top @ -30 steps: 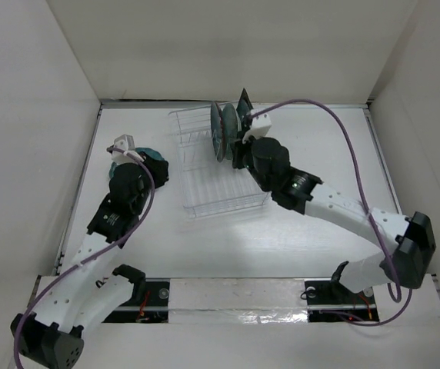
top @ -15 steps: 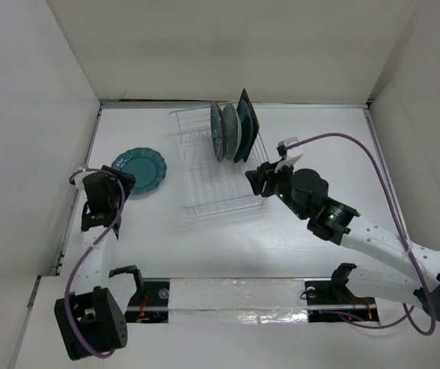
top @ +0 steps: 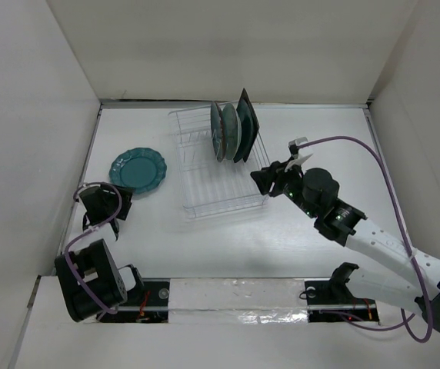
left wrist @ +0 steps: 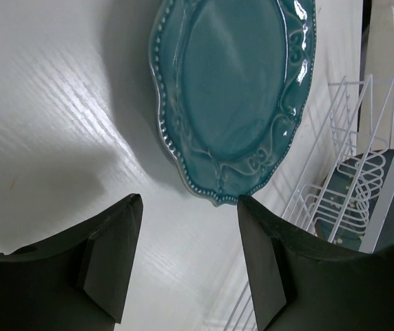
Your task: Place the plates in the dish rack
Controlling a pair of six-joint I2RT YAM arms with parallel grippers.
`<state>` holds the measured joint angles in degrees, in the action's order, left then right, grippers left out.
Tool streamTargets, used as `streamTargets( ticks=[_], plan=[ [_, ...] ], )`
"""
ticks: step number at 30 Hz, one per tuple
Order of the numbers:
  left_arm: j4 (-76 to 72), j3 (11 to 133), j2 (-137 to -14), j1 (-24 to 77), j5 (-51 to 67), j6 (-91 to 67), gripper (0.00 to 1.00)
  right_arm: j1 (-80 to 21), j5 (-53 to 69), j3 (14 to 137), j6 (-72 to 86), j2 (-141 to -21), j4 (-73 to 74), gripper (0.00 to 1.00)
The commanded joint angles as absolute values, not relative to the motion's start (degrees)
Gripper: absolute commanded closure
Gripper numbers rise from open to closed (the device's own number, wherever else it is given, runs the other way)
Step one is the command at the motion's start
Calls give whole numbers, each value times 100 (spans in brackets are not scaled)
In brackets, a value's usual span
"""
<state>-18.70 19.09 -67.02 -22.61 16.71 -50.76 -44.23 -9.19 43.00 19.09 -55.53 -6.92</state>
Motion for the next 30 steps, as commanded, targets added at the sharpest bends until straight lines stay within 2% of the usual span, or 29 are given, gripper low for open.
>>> streamTargets(
  ticks=[1,14,23,28,30],
  plan=[
    [-2996,1775,-7047,-2294,1978,-5414,46,-4342,-835,4315,1986,-5432,-932,51],
    [-3911,1626,-7787,-2294,1600,-5739,58,-4052,-1055,4228,2083,-5247,-861,51],
    [-4737,1538,-8780,-2294,1565,-5941,61,-3929,-958,4166,2153,-5115,-870,52],
    [-4992,1441,-8842,-2241,1442,-5977,61,-3876,-888,4175,2162,-5150,-879,51],
    [-4975,1415,-8807,-2128,1345,-5968,65,-3876,-870,4175,2171,-5142,-888,51]
  ],
)
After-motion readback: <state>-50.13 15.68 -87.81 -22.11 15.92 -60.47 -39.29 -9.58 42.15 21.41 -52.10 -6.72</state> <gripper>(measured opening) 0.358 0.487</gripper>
